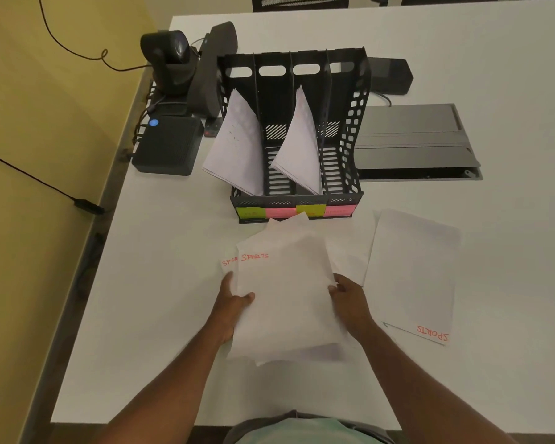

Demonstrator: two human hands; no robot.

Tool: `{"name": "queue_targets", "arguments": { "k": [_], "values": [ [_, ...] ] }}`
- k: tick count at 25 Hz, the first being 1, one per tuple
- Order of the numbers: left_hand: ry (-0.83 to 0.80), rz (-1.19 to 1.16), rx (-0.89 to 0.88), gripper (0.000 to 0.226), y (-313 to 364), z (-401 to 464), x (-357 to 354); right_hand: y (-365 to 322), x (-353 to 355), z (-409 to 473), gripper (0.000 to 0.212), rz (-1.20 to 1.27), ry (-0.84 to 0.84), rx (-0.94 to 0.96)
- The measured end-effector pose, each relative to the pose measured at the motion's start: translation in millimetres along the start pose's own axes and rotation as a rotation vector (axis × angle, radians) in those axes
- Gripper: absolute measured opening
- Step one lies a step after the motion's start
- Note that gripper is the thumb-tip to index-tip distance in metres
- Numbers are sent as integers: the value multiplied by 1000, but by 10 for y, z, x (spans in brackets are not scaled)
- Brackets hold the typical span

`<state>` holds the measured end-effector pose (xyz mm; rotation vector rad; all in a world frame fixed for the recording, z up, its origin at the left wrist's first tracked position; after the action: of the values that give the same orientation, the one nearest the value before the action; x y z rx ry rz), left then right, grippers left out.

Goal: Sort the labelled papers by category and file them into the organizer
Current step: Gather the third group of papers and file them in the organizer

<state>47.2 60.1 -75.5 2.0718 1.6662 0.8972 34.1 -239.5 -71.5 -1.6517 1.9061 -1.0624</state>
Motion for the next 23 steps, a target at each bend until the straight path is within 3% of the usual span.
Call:
{"name": "queue_targets", "arguments": {
  "k": [2, 3, 7, 9, 11, 12, 16, 20, 23],
  "values": [
    [18, -97, 6, 104, 2, 40, 53, -124, -111, -18, 33, 30, -82, 38],
    [3, -184, 20, 106, -3, 39, 51, -142, -146, -15, 33, 62, -111, 35],
    [-117, -294, 36, 49, 64, -68, -30, -219, -346, -14, 27, 228, -317, 6],
    [-37, -292, 75, 37, -1, -38, 117, -276, -128, 89, 31, 193, -140, 58],
    [50, -330, 92, 35, -85, 37, 362, -239, 301, 205, 36, -61, 163, 77],
    [76, -344, 98, 35, -124, 65, 483, -201, 417, 221, 39, -229, 217, 55],
    [142, -348, 150, 37, -327, 118, 768, -20, 256, 282, 44, -603, 50, -1],
    [210, -311, 157, 39, -387, 92, 773, -83, 81, 293, 55, -763, 80, 4],
    [240, -292, 140, 36, -384, 46, 723, -156, -22, 272, 40, -844, 116, 57]
  ]
}}
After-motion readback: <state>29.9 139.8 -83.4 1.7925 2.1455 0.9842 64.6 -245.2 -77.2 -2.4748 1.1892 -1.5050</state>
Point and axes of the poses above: each hand's wrist, its own z-axis towards the middle knuckle, its own x-axis out of the back of the hand, y = z × x, the point moved 10 cm from there along z, towards the middle knuckle, and after that the axes turned 13 degrees about z, right-handed, at the moved point
